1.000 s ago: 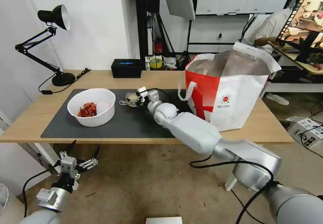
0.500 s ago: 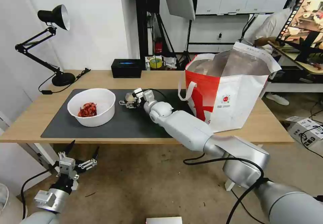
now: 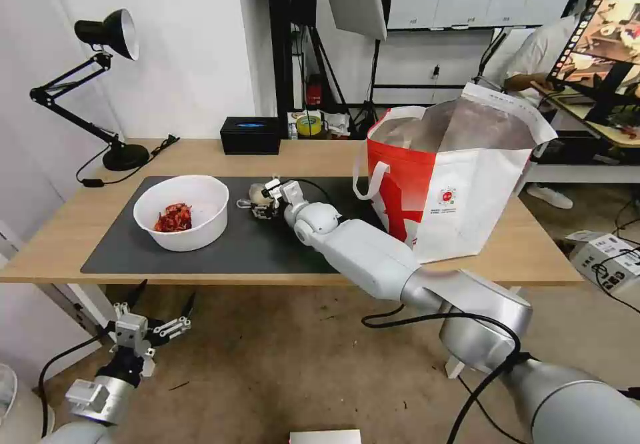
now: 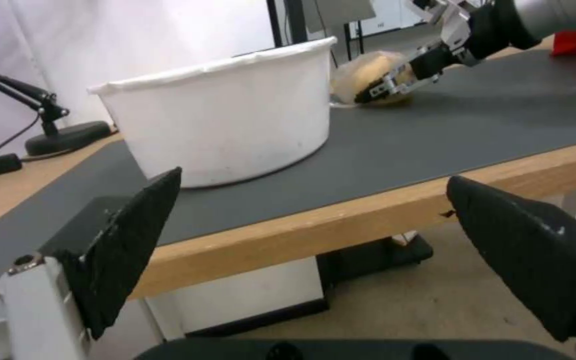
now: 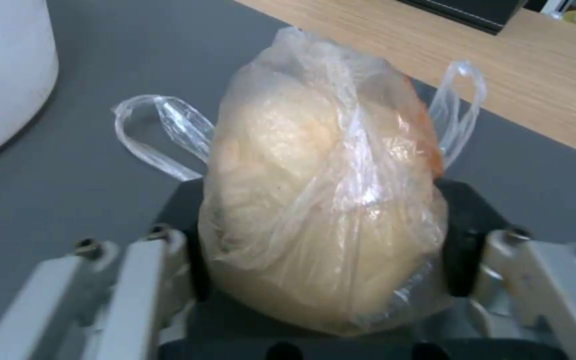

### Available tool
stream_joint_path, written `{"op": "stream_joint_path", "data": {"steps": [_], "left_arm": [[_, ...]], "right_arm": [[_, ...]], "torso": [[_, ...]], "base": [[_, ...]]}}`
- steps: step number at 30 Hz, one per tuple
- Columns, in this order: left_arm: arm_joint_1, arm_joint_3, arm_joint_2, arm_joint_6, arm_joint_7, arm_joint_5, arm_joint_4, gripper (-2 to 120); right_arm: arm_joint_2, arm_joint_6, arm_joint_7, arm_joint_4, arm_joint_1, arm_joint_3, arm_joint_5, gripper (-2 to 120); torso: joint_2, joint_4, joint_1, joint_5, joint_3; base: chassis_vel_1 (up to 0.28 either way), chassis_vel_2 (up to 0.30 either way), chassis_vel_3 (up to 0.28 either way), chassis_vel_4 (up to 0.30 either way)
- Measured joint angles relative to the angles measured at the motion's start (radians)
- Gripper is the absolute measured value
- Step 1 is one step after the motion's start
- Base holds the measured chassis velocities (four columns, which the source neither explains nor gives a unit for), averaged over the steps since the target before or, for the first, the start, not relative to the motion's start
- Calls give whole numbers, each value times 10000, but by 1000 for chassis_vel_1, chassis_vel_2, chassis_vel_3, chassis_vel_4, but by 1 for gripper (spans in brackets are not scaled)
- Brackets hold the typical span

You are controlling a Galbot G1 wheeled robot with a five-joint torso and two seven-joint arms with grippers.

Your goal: Pick up the trash from the table and place it into the takeout bag.

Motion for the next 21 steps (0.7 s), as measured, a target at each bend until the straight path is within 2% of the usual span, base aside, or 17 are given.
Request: {"op": "stream_joint_path", "data": {"steps": [1, 2, 4, 5, 6, 8, 9, 11, 15, 18, 21], "left_arm": [[-2, 25, -28, -19, 2, 22, 2, 100], [-2, 25, -28, -19, 2, 22, 2, 100], [-2, 45, -58, -35, 3, 46, 9, 100], [-2, 45, -58, -35, 3, 46, 9, 100], [-2, 49, -64, -50, 3, 50, 10, 100], [-2, 51, -64, -62, 3, 52, 11, 100], [-2, 51, -64, -62, 3, 52, 11, 100], [-3, 51, -55, -66, 3, 52, -1, 100], [12, 50, -41, -67, 3, 53, -33, 100], [19, 50, -39, -67, 3, 53, -51, 100], [12, 70, -34, -68, 1, 57, -70, 100]], "right_arm": [[-46, -2, 0, 57, -37, 1, 5, 52], [-46, -2, 0, 57, -37, 1, 5, 52], [-138, -2, 0, 169, -110, 5, 15, 41], [-138, -2, 0, 169, -110, 5, 15, 41], [-196, -2, 1, 246, -148, 13, 25, 34], [-304, -2, 8, 375, -199, 31, 47, 27], [-304, -2, 8, 375, -199, 31, 47, 27], [-500, -5, 59, 666, -267, 77, 103, 18], [-951, -9, 200, 1433, -397, 167, 239, 9], [-1226, 5, 296, 1911, -488, 231, 243, 8], [-1831, 334, 518, 2931, -750, 470, -248, 8]], "torso": [[0, 0, 0, 1, 0], [0, 0, 0, 1, 0], [0, 0, 0, 1, 0], [0, 0, 0, 1, 0], [1, 0, 0, 1, 0], [0, 0, 0, 1, 0], [0, 0, 0, 1, 0], [0, 0, 0, 1, 0], [0, 1, 0, 1, 0], [0, 0, 0, 1, 0], [0, 1, 0, 1, 0]], "base": [[0, 0, 0, 0], [0, 0, 0, 0], [0, 0, 0, 0], [0, 0, 0, 0], [0, 0, 0, 0], [0, 0, 0, 0], [0, 0, 0, 0], [0, 0, 0, 0], [0, 0, 0, 0], [0, 0, 0, 0], [0, 0, 0, 0]]}}
